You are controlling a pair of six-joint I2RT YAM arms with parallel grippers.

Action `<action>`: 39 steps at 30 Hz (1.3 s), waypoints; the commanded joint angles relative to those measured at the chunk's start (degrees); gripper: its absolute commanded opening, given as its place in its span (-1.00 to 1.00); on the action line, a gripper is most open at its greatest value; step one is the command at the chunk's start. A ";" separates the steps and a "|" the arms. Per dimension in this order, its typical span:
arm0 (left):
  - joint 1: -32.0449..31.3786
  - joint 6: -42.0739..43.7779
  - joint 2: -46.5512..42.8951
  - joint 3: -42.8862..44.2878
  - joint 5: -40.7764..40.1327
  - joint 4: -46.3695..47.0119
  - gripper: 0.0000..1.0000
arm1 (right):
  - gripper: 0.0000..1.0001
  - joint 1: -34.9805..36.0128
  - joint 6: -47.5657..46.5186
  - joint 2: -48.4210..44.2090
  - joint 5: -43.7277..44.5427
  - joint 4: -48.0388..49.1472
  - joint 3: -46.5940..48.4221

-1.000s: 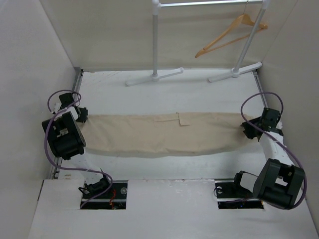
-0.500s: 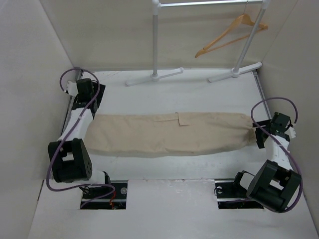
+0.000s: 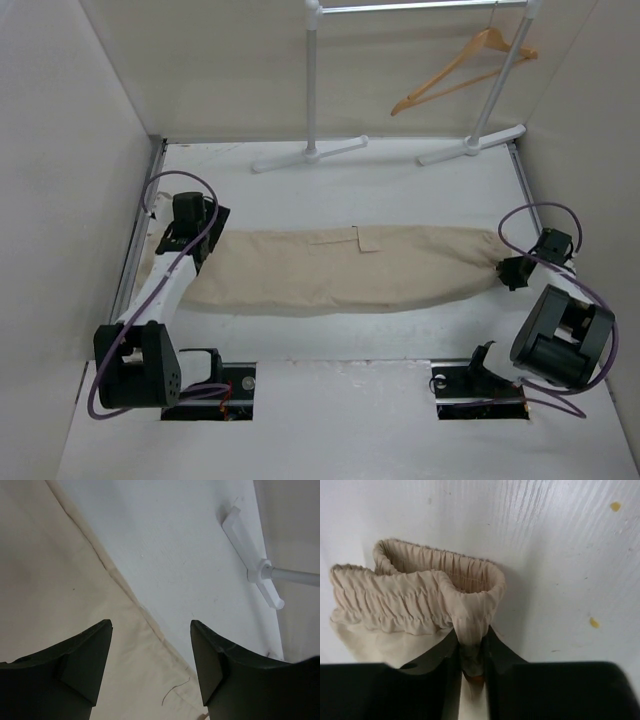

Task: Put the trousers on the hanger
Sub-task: Fold the trousers at the center of the board.

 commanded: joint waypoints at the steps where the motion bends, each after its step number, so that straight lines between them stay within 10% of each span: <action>1: -0.56 2.01 -5.82 0.42 -0.29 -0.53 0.22 | -0.71 -0.11 1.70 -2.84 0.28 2.21 0.13; 14: -17.06 3.68 -8.56 17.53 -3.01 -12.21 0.24 | -0.86 1.03 -2.87 -22.98 7.14 -14.66 24.02; 21: -28.16 7.10 -7.32 31.43 -6.70 -20.48 0.31 | -0.85 16.46 -6.83 -24.39 8.28 -18.53 37.56; 29: -10.35 9.39 -19.88 27.85 -4.96 -27.96 0.37 | -0.86 56.09 -2.00 -15.80 31.02 -22.66 50.21; 39: 12.08 7.63 -25.51 24.77 7.62 -28.31 0.37 | -0.72 91.62 6.09 23.63 41.41 -24.59 77.35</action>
